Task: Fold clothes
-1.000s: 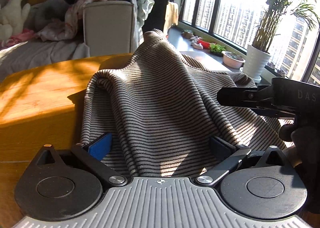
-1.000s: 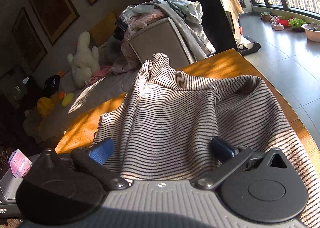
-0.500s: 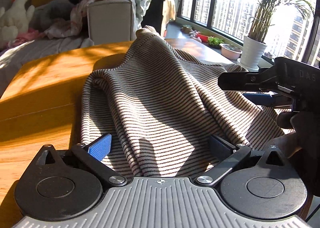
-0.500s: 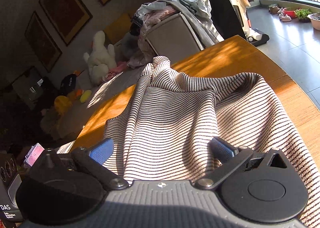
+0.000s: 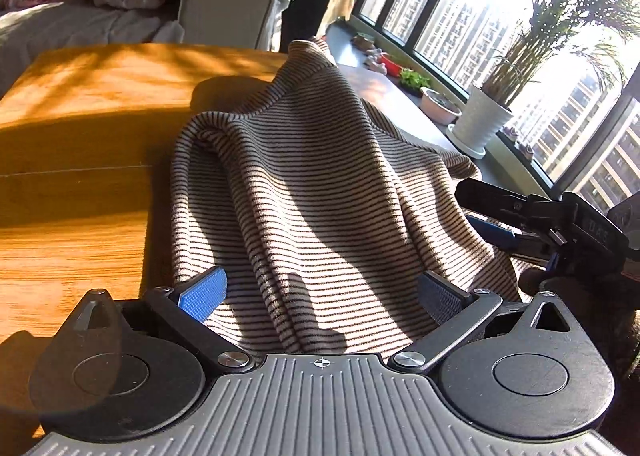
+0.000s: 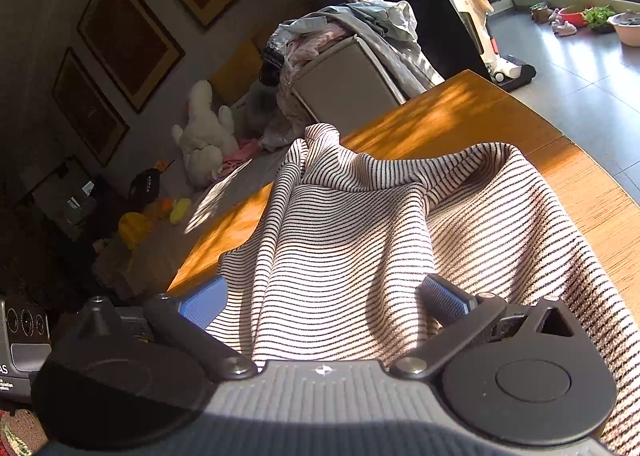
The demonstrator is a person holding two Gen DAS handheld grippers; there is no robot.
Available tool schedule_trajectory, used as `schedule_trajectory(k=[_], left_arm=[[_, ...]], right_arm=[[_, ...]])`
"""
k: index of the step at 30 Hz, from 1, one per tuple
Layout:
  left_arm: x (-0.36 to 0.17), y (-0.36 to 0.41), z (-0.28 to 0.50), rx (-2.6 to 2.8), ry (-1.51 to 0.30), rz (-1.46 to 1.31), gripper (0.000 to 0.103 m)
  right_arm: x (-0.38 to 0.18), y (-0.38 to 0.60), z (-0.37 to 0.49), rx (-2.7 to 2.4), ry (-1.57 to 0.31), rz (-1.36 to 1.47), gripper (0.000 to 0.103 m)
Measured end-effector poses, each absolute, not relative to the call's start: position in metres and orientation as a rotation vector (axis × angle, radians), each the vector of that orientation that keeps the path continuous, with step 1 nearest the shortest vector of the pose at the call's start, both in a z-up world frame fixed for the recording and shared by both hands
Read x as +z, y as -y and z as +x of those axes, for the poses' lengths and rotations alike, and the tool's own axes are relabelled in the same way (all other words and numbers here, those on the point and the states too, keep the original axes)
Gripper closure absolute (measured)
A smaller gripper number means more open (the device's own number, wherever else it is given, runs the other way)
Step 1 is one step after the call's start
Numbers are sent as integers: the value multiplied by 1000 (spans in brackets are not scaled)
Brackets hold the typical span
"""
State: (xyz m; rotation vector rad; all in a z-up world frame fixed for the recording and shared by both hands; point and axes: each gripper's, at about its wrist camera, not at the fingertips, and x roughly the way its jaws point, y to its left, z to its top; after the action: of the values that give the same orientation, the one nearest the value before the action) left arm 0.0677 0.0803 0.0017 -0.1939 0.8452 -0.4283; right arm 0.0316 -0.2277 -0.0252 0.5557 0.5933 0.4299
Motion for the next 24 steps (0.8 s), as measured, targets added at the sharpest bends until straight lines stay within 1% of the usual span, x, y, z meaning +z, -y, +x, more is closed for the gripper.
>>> schedule_trajectory(k=[5,10,12,13,14,15,17,18,20,22,24], left_arm=[[2,-83,66,-433,-868,-212,0],[4,-67,65,-445,-881,-145,0],[3,-55,57,-492,-857,-110,4],[3,-50,55,-482,-834,-75,13],[3,-45,52,-472,-812,-40,29],[3,-42,53,-450,-794,-8,39],[3,-44,60,-405,-785,2,80],[5,-47,65,-399,-790,-16,85],[13,-56,80,-399,-788,-61,91],[25,-67,95,-392,-767,-102,92],[43,-81,109,-320,-685,-97,93]], right_arm=[[-27,230,32,435,-591,576,0],[-27,228,32,432,-593,563,0],[-27,229,31,435,-591,577,0],[-28,230,31,437,-589,585,0],[-28,231,31,438,-589,587,0],[-28,231,31,438,-589,589,0],[-28,231,31,436,-590,582,0],[-28,230,31,435,-591,578,0],[-27,229,32,434,-592,574,0],[-27,229,32,433,-593,573,0],[-27,228,30,425,-593,570,0]])
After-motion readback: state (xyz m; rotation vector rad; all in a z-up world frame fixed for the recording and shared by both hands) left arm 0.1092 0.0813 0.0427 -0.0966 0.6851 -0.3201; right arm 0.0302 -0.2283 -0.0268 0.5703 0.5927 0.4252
